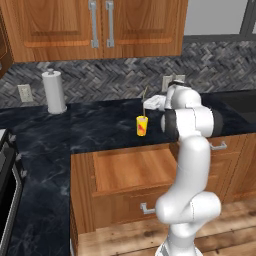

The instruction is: Pick up the straw from the left drawer and put it inside the smoothie cup.

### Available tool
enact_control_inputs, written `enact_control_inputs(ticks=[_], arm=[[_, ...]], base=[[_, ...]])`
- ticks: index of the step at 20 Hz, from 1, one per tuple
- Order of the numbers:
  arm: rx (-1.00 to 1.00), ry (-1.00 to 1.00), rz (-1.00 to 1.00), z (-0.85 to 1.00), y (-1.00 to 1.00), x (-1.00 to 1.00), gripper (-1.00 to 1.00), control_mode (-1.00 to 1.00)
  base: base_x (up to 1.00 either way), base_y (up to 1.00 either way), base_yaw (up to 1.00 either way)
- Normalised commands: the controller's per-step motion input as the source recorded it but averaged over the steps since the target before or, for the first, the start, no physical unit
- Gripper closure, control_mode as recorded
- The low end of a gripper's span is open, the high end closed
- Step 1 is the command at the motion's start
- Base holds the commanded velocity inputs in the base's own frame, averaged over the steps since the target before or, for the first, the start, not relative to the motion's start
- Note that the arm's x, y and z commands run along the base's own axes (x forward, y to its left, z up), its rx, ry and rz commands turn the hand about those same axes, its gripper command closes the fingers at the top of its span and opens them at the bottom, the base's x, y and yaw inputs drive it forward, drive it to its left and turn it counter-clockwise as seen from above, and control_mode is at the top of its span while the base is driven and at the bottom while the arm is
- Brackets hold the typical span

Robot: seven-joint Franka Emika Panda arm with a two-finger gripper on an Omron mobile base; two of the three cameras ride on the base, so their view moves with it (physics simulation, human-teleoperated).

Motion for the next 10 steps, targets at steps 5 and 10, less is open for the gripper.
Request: enact_control_inputs(ticks=[5,10], arm=[[0.0,-0.09,0.0,-0.11,0.0,0.13,1.0,-1.0],[0.0,-0.08,0.0,-0.14,0.0,0.11,1.0,-1.0]], base=[[0.0,0.0,0.0],[0.0,0.0,0.0]])
